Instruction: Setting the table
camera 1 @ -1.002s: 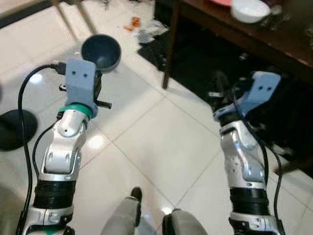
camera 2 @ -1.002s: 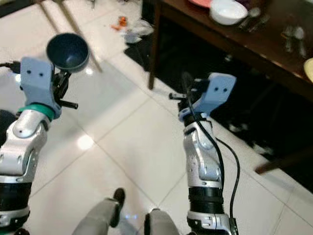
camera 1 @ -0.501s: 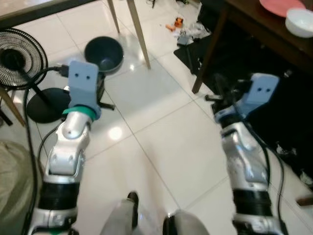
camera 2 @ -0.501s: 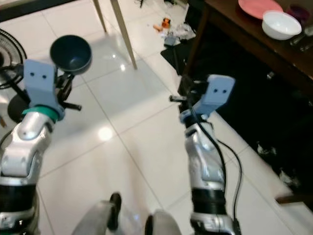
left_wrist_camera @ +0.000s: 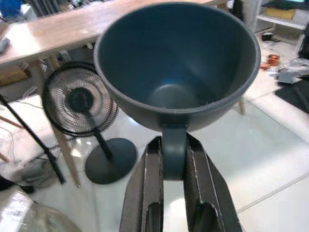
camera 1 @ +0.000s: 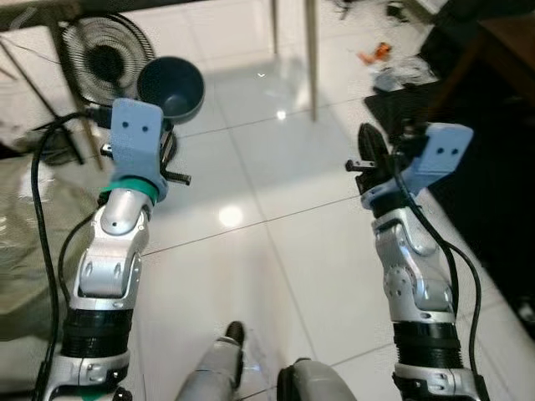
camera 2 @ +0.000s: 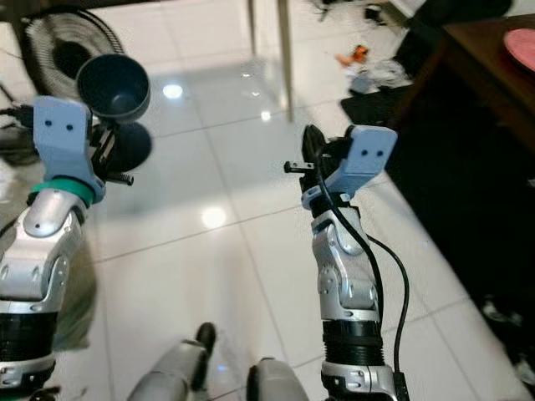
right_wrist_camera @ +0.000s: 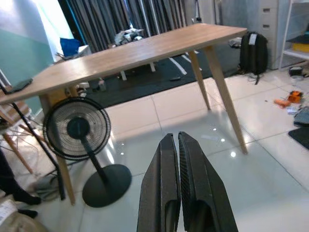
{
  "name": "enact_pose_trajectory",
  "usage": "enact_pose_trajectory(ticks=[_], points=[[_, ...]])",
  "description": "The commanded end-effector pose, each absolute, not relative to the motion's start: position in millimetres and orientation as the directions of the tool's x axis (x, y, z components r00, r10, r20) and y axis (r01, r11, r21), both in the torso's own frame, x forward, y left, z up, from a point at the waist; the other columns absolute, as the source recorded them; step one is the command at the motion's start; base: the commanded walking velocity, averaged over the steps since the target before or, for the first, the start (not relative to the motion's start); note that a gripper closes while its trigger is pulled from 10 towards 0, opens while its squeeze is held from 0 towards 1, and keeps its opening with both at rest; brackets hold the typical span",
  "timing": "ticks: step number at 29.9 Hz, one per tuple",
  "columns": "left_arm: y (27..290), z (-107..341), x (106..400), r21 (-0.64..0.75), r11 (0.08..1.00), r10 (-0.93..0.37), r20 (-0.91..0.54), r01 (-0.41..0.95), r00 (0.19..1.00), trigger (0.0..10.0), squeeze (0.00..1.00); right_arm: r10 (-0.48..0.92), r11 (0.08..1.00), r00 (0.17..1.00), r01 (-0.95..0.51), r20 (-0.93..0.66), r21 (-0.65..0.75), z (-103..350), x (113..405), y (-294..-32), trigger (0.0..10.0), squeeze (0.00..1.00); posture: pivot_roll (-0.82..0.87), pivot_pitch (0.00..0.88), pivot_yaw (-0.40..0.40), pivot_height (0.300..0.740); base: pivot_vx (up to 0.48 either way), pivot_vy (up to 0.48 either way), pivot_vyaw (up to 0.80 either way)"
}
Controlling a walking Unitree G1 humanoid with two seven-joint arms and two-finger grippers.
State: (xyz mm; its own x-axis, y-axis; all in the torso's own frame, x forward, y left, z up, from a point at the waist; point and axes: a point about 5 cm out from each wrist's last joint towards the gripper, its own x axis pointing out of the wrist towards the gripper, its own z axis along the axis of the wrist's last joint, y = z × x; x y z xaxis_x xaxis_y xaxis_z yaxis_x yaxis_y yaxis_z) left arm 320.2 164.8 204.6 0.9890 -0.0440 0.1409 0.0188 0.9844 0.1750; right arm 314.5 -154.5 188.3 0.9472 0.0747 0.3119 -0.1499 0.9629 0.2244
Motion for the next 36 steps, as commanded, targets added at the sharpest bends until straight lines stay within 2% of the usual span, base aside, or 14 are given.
enact_pose_trajectory(ticks=[1, 16, 20, 30, 36], points=[[169.0, 202.3, 320.3, 0.185, 0.983, -0.029, 0.135, 0.004, 0.990, 10.0, 0.00, 0.076, 0.958, 0.951, -0.154, 0.300, 0.243, 185.4, 313.9, -153.8, 10.0, 0.00, 0.06, 0.095, 0.024, 0.740, 0.000, 0.000, 0.79], [168.7, 203.7, 321.7, 0.178, 0.984, -0.014, 0.147, -0.013, 0.989, 10.0, 0.00, 0.086, 0.956, 0.949, -0.164, 0.302, 0.242, 186.0, 313.3, -152.4, 10.0, 0.00, 0.06, 0.097, 0.022, 0.740, 0.000, 0.000, 0.79], [169.8, 204.2, 323.4, 0.184, 0.982, 0.013, 0.157, -0.042, 0.988, 10.0, 0.00, 0.095, 0.957, 0.946, -0.172, 0.311, 0.232, 187.7, 312.7, -150.4, 10.0, 0.00, 0.06, 0.097, 0.021, 0.740, 0.364, 0.000, 0.59], [164.7, 206.9, 328.8, 0.171, 0.985, 0.002, 0.165, -0.031, 0.986, 10.0, 0.00, 0.001, 0.968, 0.952, -0.077, 0.306, 0.237, 188.6, 314.3, -166.2, 10.0, 0.00, 0.05, 0.094, 0.023, 0.740, 0.458, 0.000, 0.00], [162.4, 207.0, 329.5, 0.168, 0.986, -0.006, 0.165, -0.022, 0.986, 10.0, 0.00, -0.007, 0.969, 0.952, -0.069, 0.306, 0.237, 188.6, 313.9, -167.9, 10.0, 0.00, 0.05, 0.092, 0.023, 0.740, 0.456, 0.000, 0.00]])
